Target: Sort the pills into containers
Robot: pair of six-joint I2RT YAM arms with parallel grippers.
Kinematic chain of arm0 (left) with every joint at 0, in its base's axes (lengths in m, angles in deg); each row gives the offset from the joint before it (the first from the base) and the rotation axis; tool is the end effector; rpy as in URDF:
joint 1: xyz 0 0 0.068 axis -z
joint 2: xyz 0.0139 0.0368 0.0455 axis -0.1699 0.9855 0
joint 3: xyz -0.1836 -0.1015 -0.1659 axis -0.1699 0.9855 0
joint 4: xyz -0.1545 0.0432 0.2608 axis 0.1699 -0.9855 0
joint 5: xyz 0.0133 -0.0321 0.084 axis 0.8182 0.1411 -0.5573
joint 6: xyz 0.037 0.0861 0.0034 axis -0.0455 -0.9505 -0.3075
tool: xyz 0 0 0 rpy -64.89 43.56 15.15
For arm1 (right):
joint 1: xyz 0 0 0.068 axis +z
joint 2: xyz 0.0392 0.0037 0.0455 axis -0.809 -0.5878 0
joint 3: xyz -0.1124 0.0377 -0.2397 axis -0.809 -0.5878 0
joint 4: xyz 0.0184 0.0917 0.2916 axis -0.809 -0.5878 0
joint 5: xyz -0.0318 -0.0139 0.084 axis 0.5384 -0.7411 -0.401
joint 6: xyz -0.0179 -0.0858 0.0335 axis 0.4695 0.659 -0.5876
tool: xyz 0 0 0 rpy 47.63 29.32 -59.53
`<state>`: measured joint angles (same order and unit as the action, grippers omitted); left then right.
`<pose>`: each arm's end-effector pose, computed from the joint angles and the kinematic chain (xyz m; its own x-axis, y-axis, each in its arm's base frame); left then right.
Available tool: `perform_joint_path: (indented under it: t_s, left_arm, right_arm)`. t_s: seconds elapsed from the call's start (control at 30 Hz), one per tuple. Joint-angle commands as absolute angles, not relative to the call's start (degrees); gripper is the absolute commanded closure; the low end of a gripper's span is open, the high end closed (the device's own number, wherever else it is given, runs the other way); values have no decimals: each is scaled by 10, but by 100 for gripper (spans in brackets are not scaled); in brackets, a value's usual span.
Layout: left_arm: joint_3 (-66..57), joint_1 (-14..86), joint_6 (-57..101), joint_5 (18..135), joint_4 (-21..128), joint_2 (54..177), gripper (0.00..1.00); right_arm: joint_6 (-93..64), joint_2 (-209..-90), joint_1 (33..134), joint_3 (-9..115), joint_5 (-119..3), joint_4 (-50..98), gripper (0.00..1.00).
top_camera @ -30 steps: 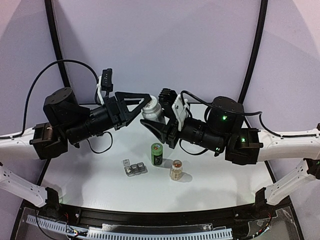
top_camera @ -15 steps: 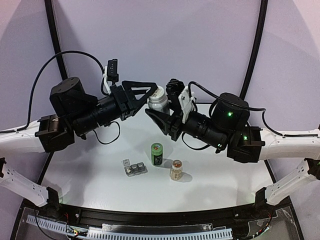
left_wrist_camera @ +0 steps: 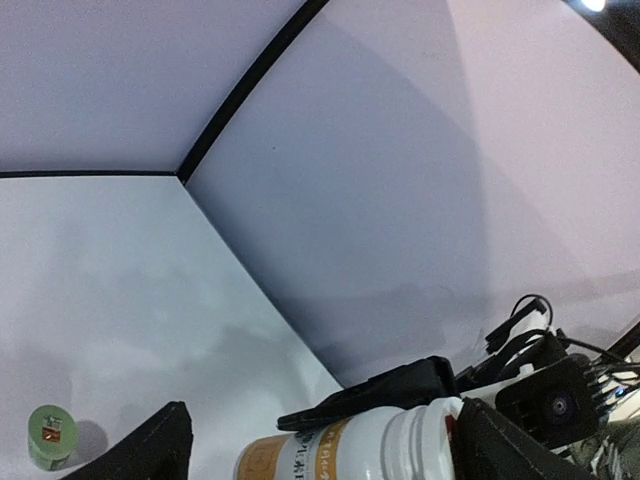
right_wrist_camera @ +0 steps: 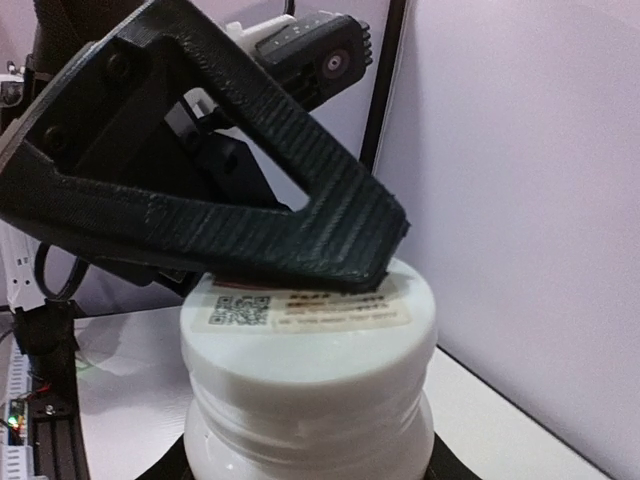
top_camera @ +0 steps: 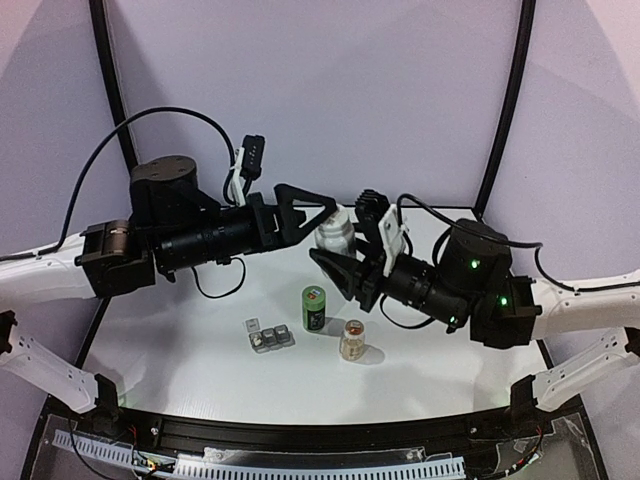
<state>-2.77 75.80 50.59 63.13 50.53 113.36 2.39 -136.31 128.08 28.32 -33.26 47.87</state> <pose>0.1692 -0.3616 0.3942 -0.5834 -0.2649 -0.7678 0.6511 0.4126 -0.6371 0.1265 0.3542 0.3406 0.1743 0.0099 -0.9846 -0.8237 0.5494 -0.1403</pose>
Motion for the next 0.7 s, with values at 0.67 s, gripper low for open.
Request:
perform_joint_path:
  t_s: [0.67]
  left_arm:
    - [78, 757, 549, 291, 140, 942, 0]
  right_arm:
    - [-141, -1259, 1227, 13, -52, 631, 100]
